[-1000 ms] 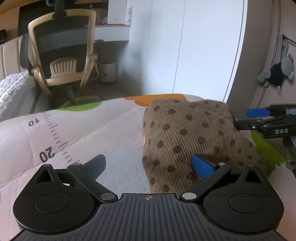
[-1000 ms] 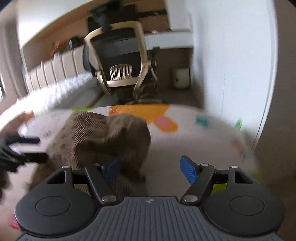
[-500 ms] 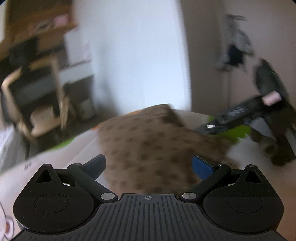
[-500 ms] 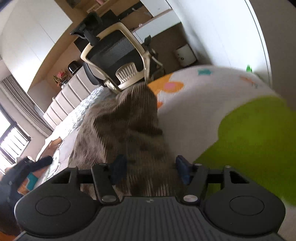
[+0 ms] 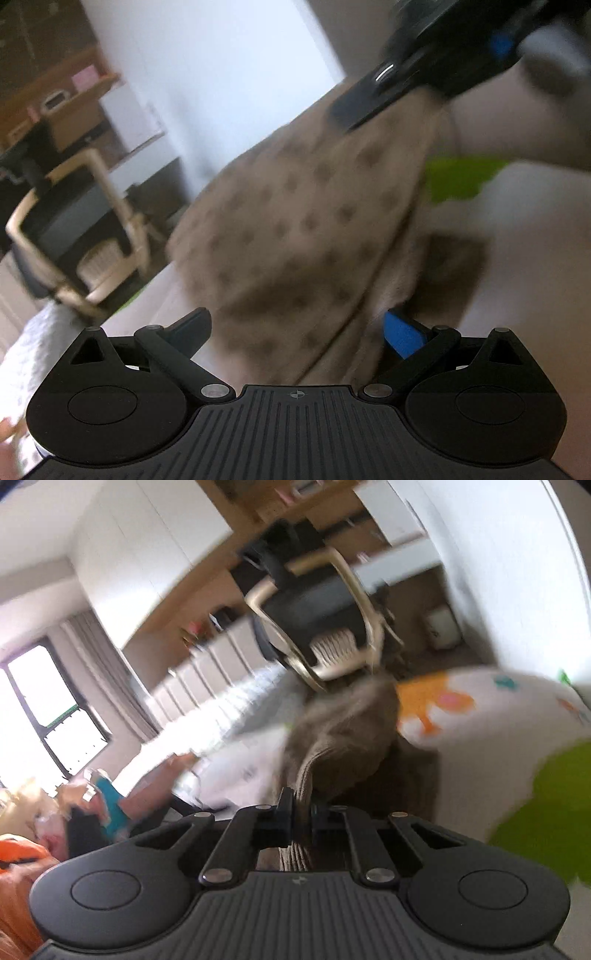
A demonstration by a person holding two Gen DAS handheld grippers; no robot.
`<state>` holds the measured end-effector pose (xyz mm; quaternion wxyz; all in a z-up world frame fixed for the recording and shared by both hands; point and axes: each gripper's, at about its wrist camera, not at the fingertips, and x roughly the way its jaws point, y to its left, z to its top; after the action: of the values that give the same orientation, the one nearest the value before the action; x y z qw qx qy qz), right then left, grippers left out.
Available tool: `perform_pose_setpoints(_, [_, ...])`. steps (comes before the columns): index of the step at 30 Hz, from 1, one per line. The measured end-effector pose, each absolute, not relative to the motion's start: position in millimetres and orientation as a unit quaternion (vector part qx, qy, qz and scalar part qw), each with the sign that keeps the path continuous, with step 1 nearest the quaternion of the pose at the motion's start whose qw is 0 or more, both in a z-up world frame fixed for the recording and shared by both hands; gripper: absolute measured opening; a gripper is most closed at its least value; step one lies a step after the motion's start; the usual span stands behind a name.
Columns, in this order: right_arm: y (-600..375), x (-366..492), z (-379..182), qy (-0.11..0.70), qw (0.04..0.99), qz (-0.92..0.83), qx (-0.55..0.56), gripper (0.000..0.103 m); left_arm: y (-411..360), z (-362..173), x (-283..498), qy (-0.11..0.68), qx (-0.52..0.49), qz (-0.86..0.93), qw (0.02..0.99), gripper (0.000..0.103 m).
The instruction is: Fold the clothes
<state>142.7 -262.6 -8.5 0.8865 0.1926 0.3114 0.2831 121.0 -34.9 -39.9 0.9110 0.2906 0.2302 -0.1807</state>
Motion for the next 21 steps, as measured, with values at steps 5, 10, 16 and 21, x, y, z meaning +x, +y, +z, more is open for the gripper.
perform_pose_setpoints(5, [-273.5,144.9,-53.9,0.369,0.889,0.218,0.161,0.01,0.4,-36.3,122.1,0.254,0.291,-0.166,0.908,0.102])
perform_pose_setpoints(10, [-283.3,140.4,-43.8,0.353,0.91,0.186,0.115,0.013,20.8,-8.3,121.0,0.28,0.202,-0.265,0.9,0.102])
perform_pose_setpoints(16, [-284.8,149.4,4.4,0.275,0.939,0.19,0.081,0.036,23.1,16.9,134.1,0.24,0.078,-0.318,0.914,0.102])
perform_pose_setpoints(21, [-235.6,197.7,29.0,0.241,0.933,0.258,0.066,0.036,8.1,2.8,153.4,0.242,0.032,-0.355,0.902,0.102])
